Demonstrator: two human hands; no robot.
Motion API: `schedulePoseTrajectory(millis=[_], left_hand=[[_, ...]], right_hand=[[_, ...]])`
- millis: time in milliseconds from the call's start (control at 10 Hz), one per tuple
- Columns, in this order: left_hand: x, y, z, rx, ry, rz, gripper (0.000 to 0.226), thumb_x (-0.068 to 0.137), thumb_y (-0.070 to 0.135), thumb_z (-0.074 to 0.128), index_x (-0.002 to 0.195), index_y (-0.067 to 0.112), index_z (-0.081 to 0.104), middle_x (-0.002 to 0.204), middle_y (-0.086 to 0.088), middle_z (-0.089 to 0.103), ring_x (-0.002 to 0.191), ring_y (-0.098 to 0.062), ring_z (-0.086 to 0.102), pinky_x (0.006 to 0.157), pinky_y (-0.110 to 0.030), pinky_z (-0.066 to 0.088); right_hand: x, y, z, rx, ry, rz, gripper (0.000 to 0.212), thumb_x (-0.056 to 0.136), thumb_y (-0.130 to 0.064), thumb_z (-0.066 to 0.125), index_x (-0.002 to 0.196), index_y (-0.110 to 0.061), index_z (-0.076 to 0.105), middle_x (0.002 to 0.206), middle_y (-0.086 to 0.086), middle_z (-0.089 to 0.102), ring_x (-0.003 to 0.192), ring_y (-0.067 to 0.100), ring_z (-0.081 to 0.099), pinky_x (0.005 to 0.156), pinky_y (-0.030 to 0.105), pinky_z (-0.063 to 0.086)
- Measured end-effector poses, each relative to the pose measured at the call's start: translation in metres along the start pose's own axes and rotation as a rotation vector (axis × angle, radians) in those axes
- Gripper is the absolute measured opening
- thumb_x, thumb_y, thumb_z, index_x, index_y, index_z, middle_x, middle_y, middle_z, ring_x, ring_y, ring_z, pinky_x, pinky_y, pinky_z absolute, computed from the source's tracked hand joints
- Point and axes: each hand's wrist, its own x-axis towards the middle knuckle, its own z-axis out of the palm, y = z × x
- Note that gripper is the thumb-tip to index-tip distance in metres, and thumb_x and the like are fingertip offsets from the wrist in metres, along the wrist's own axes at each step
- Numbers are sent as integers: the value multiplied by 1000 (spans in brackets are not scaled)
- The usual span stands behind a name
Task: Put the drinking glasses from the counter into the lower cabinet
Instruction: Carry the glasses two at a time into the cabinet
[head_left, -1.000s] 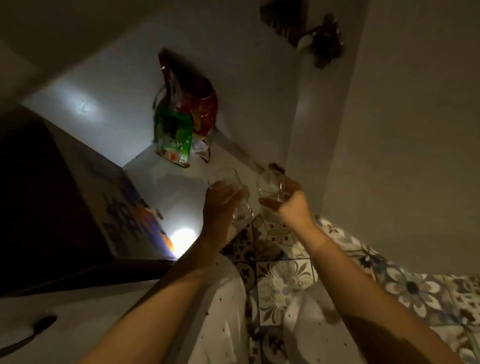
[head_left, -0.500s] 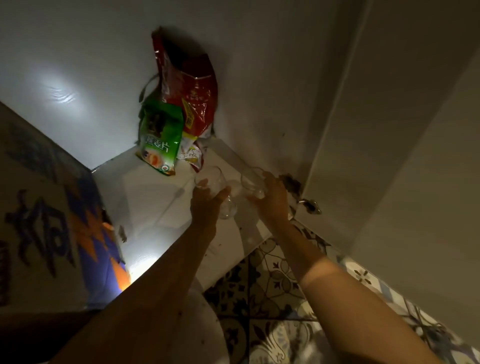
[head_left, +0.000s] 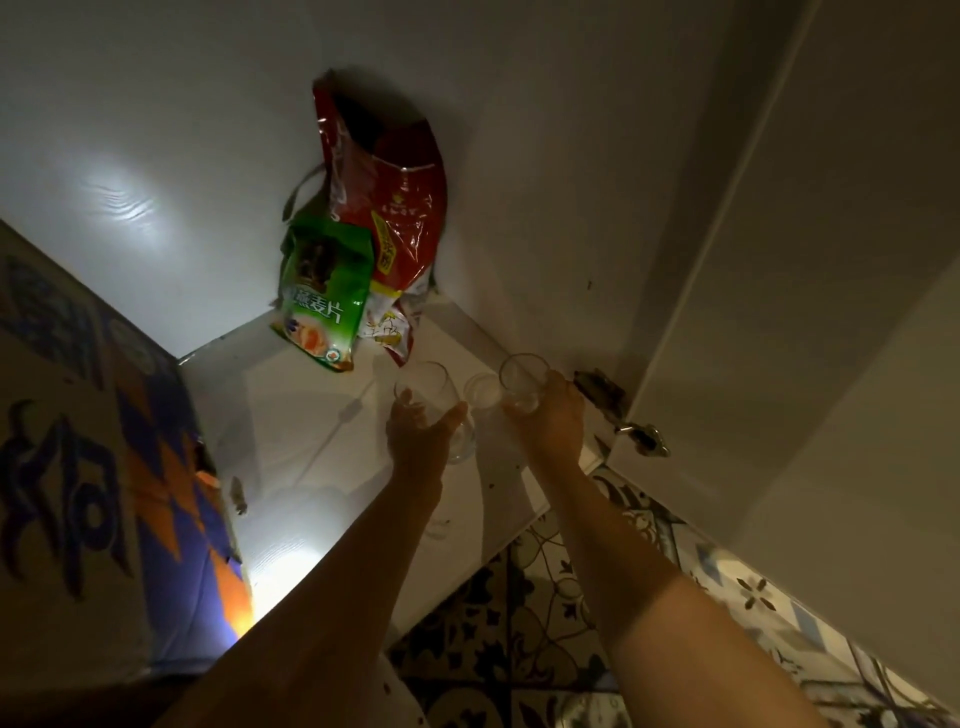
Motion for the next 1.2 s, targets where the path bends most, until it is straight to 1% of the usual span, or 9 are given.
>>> schedulePoseTrajectory(millis=[200,300,400,600,800,900,1000,1100,1200], left_hand=[[12,-6,1,66,-117,48,73,76,19,73,139,10,37,140,-8,41,131,-26,42,102,-34,40],[20,-6,2,-50,-93,3,73,72,14,76,135,10,38,136,-14,46,125,-31,46,104,-44,42],[31,-8,3,-37,-163,39,75,76,18,72,140,12,32,145,-11,41,133,-27,41,110,-45,37],[53,-5,15,-208,-177,-11,73,74,-7,68,137,8,34,134,-15,45,132,-33,41,110,-51,36],[80,-3,30,-90,-334,-22,72,75,-4,68,137,10,34,121,-6,51,120,-25,47,104,-40,40],[84,3,39,-68,-354,-8,74,72,-5,71,135,10,37,119,-8,51,119,-27,48,99,-39,44],[87,9,50,-38,-363,41,77,71,-4,73,137,12,37,132,-12,49,126,-27,47,89,-32,44],[89,16,57,-25,-378,62,77,71,-4,73,137,13,38,138,-11,45,127,-24,45,89,-30,43],[90,24,59,74,-386,101,77,71,2,75,138,17,39,129,-8,49,109,-17,48,82,-28,43]], right_hand=[[2,-2,7,30,-94,169,75,81,-44,65,134,0,34,133,20,47,121,33,49,95,38,46],[3,-1,12,230,-173,354,84,75,-38,74,134,2,30,135,22,47,121,36,51,95,40,48],[6,0,19,389,-132,462,78,69,-35,78,128,1,40,123,21,62,107,33,64,75,37,56],[12,-3,21,485,-25,489,66,77,-34,72,127,-3,42,120,16,62,108,33,62,91,39,53],[23,11,30,618,-23,410,63,72,-33,69,126,-10,44,119,18,62,104,34,64,93,49,52],[34,21,32,595,-6,473,51,84,-13,66,129,-3,42,119,13,59,108,31,61,91,31,51],[35,20,36,696,-3,441,49,84,-8,66,126,-3,42,103,10,54,87,25,61,76,22,55],[36,19,36,671,-7,408,47,80,-13,70,120,-4,47,93,7,57,91,29,64,81,36,57],[35,17,32,759,-8,400,29,83,-7,66,108,-7,51,84,6,58,75,22,59,61,28,55]])
